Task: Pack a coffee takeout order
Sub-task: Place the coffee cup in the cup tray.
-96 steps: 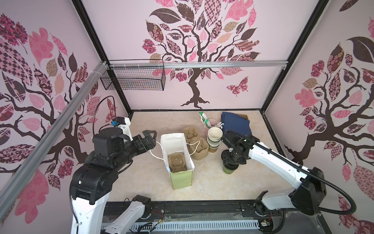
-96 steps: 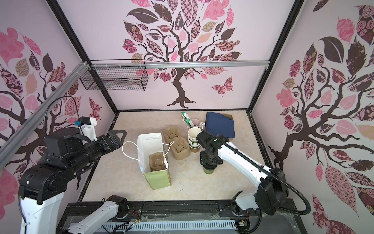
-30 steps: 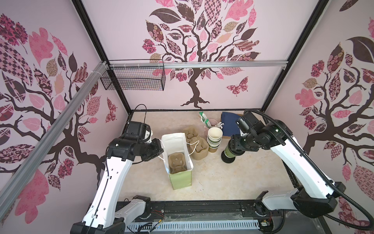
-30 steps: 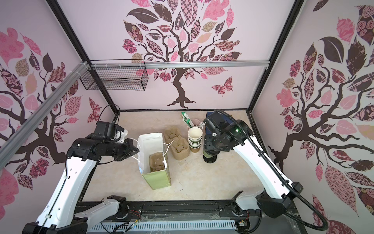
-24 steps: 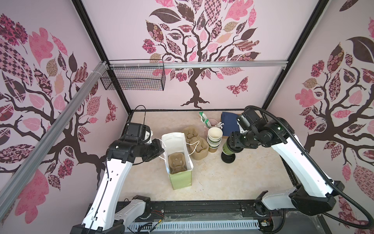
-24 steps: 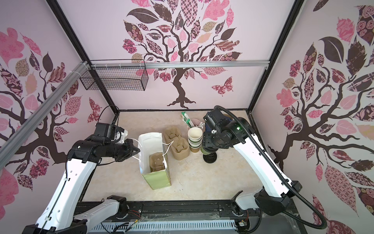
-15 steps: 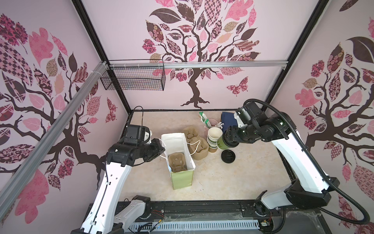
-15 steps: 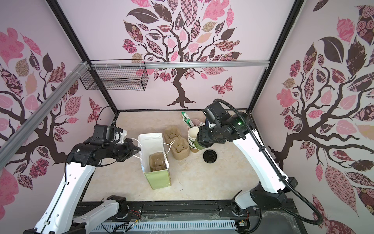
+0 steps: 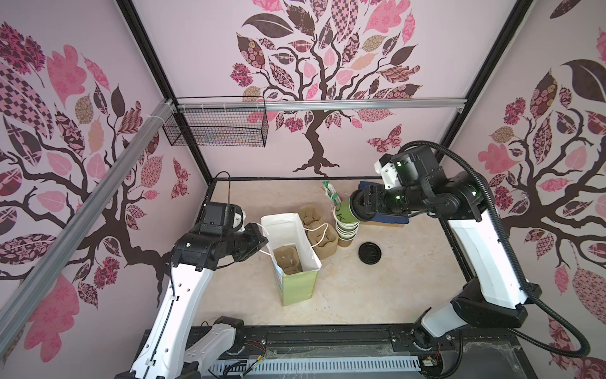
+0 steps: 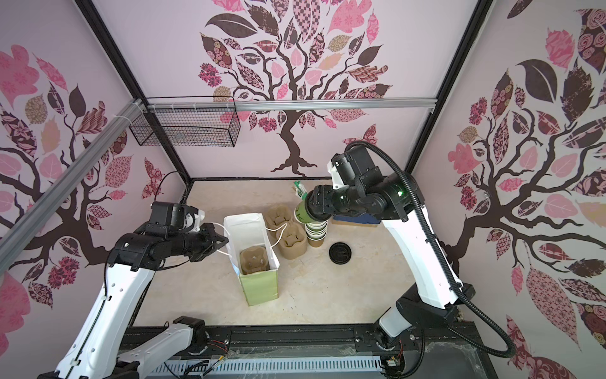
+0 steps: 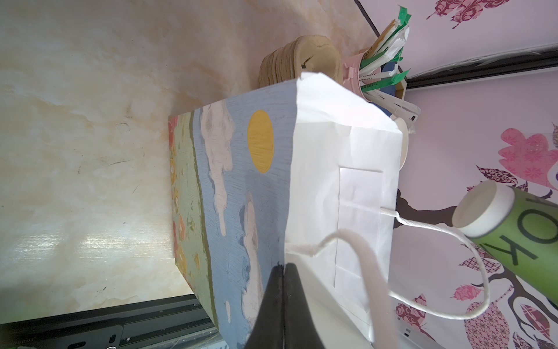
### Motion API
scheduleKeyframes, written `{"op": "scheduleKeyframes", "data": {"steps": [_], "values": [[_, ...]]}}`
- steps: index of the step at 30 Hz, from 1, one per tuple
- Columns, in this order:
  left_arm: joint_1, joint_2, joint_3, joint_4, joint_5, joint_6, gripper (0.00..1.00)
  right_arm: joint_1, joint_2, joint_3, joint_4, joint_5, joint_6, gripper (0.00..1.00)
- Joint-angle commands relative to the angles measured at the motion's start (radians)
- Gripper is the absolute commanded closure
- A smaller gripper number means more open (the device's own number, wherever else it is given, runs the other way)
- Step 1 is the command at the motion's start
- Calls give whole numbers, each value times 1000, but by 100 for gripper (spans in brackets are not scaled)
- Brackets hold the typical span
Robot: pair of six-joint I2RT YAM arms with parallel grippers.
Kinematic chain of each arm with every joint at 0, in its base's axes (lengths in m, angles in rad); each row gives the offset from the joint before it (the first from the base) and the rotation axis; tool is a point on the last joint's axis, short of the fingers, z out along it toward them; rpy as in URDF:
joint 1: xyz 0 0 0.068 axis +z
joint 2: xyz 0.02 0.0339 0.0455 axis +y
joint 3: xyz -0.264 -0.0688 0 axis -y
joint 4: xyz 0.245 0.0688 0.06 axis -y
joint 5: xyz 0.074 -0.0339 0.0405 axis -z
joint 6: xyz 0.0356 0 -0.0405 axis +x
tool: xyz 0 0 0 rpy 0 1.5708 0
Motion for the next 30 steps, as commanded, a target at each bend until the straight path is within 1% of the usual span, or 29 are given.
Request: {"op": "scheduleKeyframes", "data": {"steps": [1,4,12,16,24,30], "values": [[-5,-4,-11,16,3,15,100,5,19,27,46,-55,-14,30],[-5,-2,-5,3,3,24,100,29,31,42,75,-69,-7,30],[-5,-2,9,-13,4,36,100,150,87,127,140,-86,36,31],[-5,-9,8,-13,7,37,100,202,99,126,172,-98,58,31],[-5,-16,15,-17,11,40,100,336,144,124,197,-66,96,31],[-5,-38,0,-12,9,14,100,403,184,126,149,-2,115,31]]}}
